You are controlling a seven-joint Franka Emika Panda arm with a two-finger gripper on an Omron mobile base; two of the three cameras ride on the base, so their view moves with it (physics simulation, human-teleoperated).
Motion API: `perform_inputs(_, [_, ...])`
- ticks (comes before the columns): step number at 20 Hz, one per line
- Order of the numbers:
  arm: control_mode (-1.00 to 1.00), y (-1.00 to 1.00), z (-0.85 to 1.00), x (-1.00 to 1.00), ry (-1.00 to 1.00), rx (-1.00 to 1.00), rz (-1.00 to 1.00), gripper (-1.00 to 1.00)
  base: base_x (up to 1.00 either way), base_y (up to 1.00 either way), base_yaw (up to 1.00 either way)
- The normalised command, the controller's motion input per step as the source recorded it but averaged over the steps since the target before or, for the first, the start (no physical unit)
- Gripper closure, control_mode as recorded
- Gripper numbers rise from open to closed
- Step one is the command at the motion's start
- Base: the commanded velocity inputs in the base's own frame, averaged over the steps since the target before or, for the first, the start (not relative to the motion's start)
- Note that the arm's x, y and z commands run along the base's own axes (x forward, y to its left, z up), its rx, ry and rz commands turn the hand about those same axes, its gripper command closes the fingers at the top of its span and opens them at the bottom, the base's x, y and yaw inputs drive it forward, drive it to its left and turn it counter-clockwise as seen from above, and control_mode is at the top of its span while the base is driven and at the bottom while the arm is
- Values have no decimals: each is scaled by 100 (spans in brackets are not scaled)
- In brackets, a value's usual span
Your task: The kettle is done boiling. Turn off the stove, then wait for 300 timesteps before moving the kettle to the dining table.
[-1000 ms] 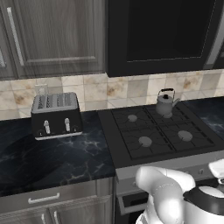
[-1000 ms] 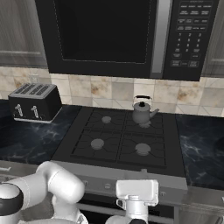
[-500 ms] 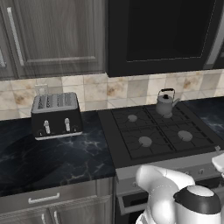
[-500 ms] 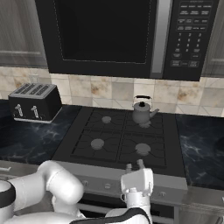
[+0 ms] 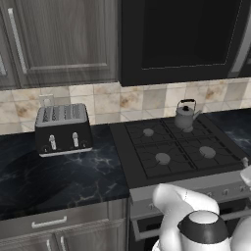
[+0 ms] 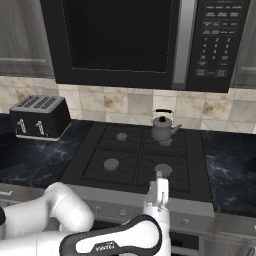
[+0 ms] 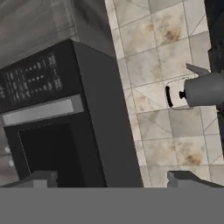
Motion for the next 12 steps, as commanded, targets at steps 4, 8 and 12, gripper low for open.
perform_inputs(4, [-100,4,11,42,21,-17,-12,-100,0,0,0])
perform_inputs(8, [-100,5,21,47,28,-16,-10,-100,0,0,0])
perform_inputs(12, [-100,9,20,52,30,-14,-5,-100,0,0,0])
